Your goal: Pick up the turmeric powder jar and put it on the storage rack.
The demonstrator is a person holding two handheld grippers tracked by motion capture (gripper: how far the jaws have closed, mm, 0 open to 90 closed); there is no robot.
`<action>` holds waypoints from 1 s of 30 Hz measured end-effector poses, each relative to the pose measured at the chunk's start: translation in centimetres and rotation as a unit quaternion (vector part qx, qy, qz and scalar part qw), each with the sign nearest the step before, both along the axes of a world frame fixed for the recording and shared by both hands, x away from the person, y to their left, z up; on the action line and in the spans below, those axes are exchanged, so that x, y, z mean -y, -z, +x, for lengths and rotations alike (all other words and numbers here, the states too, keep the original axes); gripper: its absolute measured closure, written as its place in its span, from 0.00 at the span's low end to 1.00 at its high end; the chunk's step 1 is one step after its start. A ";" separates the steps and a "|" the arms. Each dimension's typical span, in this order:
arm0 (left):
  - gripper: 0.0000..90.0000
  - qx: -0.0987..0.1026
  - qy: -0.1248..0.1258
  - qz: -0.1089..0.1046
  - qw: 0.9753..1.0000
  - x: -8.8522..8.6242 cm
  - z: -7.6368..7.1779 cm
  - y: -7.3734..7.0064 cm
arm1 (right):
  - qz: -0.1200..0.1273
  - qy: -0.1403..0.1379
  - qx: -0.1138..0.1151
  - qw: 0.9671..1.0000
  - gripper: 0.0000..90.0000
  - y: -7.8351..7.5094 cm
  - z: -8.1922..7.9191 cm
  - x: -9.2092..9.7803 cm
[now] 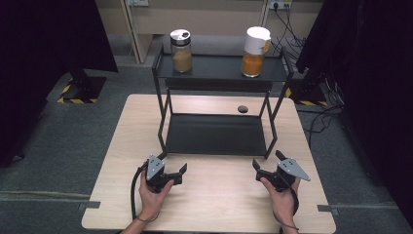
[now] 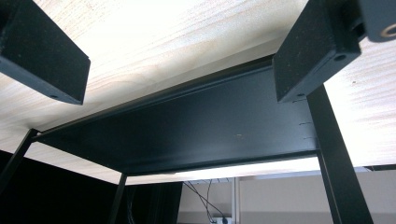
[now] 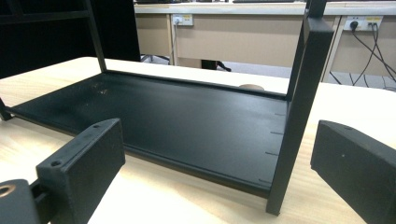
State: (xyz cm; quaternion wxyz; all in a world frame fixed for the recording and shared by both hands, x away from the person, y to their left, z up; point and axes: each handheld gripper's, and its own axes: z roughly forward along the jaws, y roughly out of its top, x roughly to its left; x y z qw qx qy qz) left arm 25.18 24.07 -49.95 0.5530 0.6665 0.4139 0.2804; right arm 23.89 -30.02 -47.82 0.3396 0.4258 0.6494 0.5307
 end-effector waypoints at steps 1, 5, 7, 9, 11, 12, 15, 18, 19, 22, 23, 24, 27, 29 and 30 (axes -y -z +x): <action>0.04 0.000 0.000 0.000 1.000 0.0 0.0 0.0 | 0.000 0.000 0.000 1.000 0.03 0.0 0.0 0.0; 0.04 0.000 0.000 0.000 1.000 0.0 0.0 0.0 | -0.003 -0.001 0.000 1.000 0.04 0.2 -0.2 -0.1; 0.04 0.000 0.000 0.000 1.000 0.0 0.0 0.0 | -0.002 0.000 0.000 1.000 0.04 0.3 -0.3 -0.1; 0.04 0.000 0.000 0.000 1.000 0.0 0.0 0.0 | -0.003 0.000 -0.001 1.000 0.04 0.4 -0.4 -0.1; 0.04 0.000 0.000 0.000 1.000 0.0 0.0 0.0 | -0.003 0.001 -0.002 1.000 0.04 0.6 -0.5 0.0; 0.04 0.000 0.000 0.000 1.000 0.0 0.0 0.0 | -0.002 0.001 -0.003 1.000 0.04 0.6 -0.5 0.0; 0.04 0.000 0.000 0.000 1.000 0.0 0.0 0.0 | -0.002 0.002 -0.004 1.000 0.04 0.7 -0.6 0.0; 0.04 0.000 0.000 0.000 1.000 0.0 0.0 0.0 | -0.003 0.002 -0.003 1.000 0.04 0.9 -0.7 0.0; 0.04 0.000 0.000 0.000 1.000 0.0 0.0 0.0 | -0.003 0.002 -0.003 1.000 0.04 0.9 -0.7 0.0; 0.04 0.000 0.000 0.000 1.000 0.0 0.0 0.0 | -0.004 0.003 -0.005 1.000 0.04 1.0 -0.7 -0.1; 0.04 0.000 0.000 0.000 1.000 0.0 0.0 0.0 | -0.004 0.004 -0.005 1.000 0.04 1.1 -0.8 -0.1; 0.04 0.000 0.000 0.000 1.000 0.0 0.0 0.0 | -0.005 0.004 -0.005 1.000 0.04 1.1 -0.8 -0.1; 0.04 0.000 0.000 0.000 1.000 0.0 0.0 0.0 | -0.005 0.005 -0.007 1.000 0.04 1.2 -0.8 -0.1; 0.04 -0.001 0.000 0.000 1.000 0.0 0.0 0.0 | -0.005 0.005 -0.008 1.000 0.04 1.3 -0.8 -0.1; 0.04 -0.001 0.000 0.000 1.000 0.0 0.0 0.0 | -0.005 0.005 -0.007 1.000 0.04 1.3 -0.9 -0.1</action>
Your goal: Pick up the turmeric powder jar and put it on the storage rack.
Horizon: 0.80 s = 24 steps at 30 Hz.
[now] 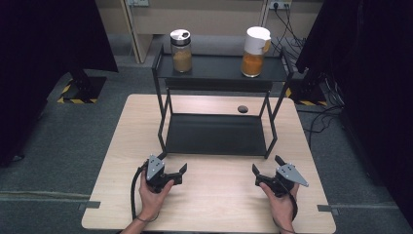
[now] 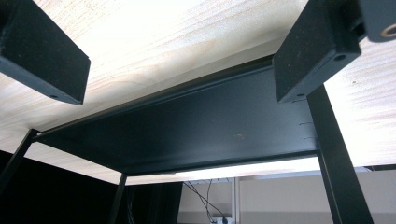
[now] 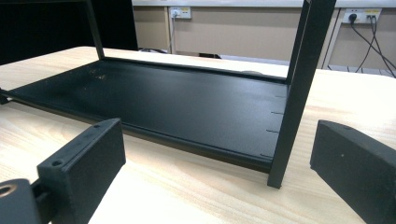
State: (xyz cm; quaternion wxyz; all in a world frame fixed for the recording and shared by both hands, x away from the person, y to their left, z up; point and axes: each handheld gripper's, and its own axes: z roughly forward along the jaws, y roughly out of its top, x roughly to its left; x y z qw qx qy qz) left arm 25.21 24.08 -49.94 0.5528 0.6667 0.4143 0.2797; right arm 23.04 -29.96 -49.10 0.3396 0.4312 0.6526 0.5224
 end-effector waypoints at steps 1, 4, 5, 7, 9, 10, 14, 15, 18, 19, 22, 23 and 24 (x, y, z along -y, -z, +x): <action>0.04 0.000 0.000 0.000 1.000 0.0 0.0 0.0 | 0.000 0.000 0.000 1.000 0.04 0.0 0.0 0.0; 0.04 -0.001 0.000 0.000 1.000 0.0 0.0 0.0 | -0.001 -0.002 -0.003 1.000 0.04 0.1 0.0 0.0; 0.04 -0.001 0.000 0.000 1.000 0.0 0.0 0.0 | -0.001 -0.002 -0.003 1.000 0.04 0.2 0.0 -0.1; 0.04 -0.001 0.000 0.000 1.000 0.0 0.0 0.0 | -0.001 -0.002 -0.003 1.000 0.04 0.2 0.0 0.0; 0.04 -0.002 -0.001 -0.001 1.000 0.0 0.0 0.0 | -0.002 -0.002 -0.003 1.000 0.04 0.3 0.0 0.0; 0.04 -0.001 -0.001 0.000 1.000 0.0 0.0 0.0 | 0.000 -0.001 -0.003 1.000 0.04 0.3 0.0 0.0; 0.04 -0.001 -0.001 0.001 1.000 0.0 0.0 0.0 | 0.002 0.000 -0.003 1.000 0.04 0.3 0.0 0.2; 0.04 -0.001 -0.001 0.000 1.000 0.0 0.0 0.0 | 0.001 -0.002 -0.004 1.000 0.04 0.3 0.0 0.2; 0.04 -0.001 -0.001 -0.001 1.000 0.0 0.0 0.0 | 0.005 -0.002 -0.006 1.000 0.04 0.3 0.1 0.3; 0.04 -0.001 -0.001 -0.001 1.000 0.0 0.0 0.0 | 0.007 -0.002 -0.005 1.000 0.04 0.3 0.0 0.3; 0.04 -0.002 -0.001 -0.001 1.000 0.0 0.1 0.0 | 0.003 -0.005 -0.003 1.000 0.04 0.3 0.0 0.3; 0.04 -0.001 0.000 0.000 1.000 0.0 0.0 0.0 | 0.003 -0.006 -0.003 1.000 0.04 0.3 0.0 0.3; 0.04 -0.001 -0.001 0.001 1.000 0.1 0.0 0.0 | 0.002 -0.006 -0.003 1.000 0.05 0.3 0.0 0.3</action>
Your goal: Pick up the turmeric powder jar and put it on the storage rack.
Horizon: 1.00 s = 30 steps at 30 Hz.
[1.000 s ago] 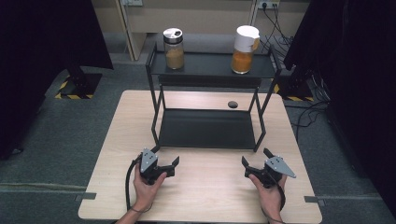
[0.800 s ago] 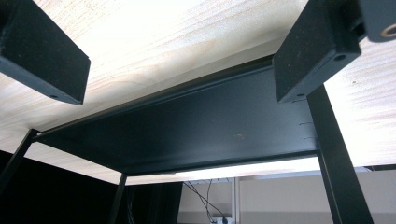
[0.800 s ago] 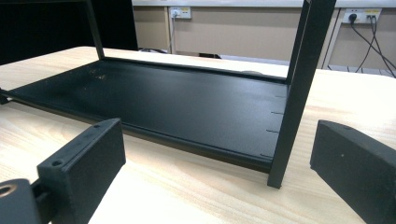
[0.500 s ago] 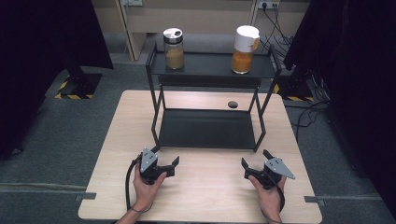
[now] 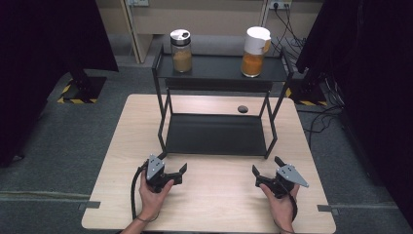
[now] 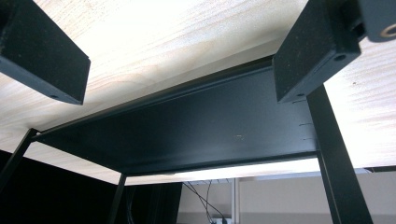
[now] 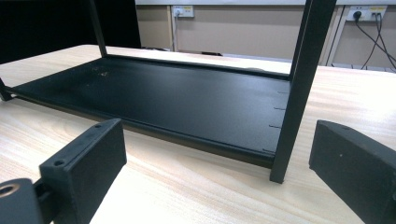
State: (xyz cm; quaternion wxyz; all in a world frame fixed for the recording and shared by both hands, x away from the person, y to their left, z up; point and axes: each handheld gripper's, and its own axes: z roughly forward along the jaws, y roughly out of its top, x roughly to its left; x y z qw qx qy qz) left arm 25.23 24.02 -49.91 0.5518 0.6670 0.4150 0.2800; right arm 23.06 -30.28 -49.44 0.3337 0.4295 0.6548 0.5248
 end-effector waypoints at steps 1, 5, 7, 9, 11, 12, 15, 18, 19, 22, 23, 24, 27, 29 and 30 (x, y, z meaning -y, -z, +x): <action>0.04 0.000 0.000 0.000 1.000 0.0 0.0 0.0 | 0.000 -0.001 0.000 1.000 0.05 0.0 0.0 0.0; 0.04 0.000 -0.001 0.001 1.000 0.1 0.0 0.0 | 0.005 -0.002 -0.001 1.000 0.05 0.0 0.0 0.2; 0.04 -0.001 0.000 0.000 1.000 0.0 0.0 0.0 | 0.007 -0.001 -0.002 1.000 0.05 0.0 0.1 0.2; 0.04 -0.001 0.000 -0.001 1.000 0.0 0.0 0.0 | 0.007 -0.001 -0.003 1.000 0.05 0.0 0.1 0.2; 0.04 -0.001 0.000 0.000 1.000 0.0 0.0 0.0 | 0.006 -0.001 -0.003 1.000 0.05 0.0 0.1 0.2; 0.04 -0.001 0.000 0.000 1.000 0.0 0.0 0.0 | 0.006 -0.001 -0.003 1.000 0.05 0.0 0.1 0.2; 0.04 -0.001 0.000 0.000 1.000 0.0 0.0 0.0 | 0.004 0.000 -0.003 1.000 0.05 0.0 0.1 0.1; 0.04 -0.002 0.000 -0.001 1.000 0.0 0.0 0.0 | 0.004 -0.001 -0.003 1.000 0.05 0.0 0.1 0.1; 0.04 -0.001 0.000 -0.001 1.000 0.0 0.0 0.0 | 0.004 -0.001 -0.002 1.000 0.05 0.0 0.1 0.1; 0.04 -0.001 0.000 -0.001 1.000 0.0 0.0 0.0 | 0.005 -0.001 -0.003 1.000 0.05 0.0 0.1 0.2; 0.04 -0.002 0.000 -0.001 1.000 0.0 0.0 0.0 | 0.005 -0.001 -0.003 1.000 0.05 0.0 0.1 0.2; 0.04 -0.002 0.000 -0.002 1.000 0.0 0.0 0.0 | 0.005 -0.001 -0.003 1.000 0.05 0.0 0.1 0.2; 0.04 -0.002 0.000 -0.002 1.000 0.0 0.0 0.0 | 0.004 -0.001 -0.002 1.000 0.05 0.0 0.1 0.2; 0.04 -0.002 0.000 -0.002 1.000 0.0 0.0 0.0 | 0.003 -0.001 -0.002 1.000 0.05 0.0 0.1 0.1; 0.04 -0.001 0.000 -0.002 1.000 0.0 0.0 0.0 | 0.002 -0.001 -0.002 1.000 0.06 0.0 0.1 0.1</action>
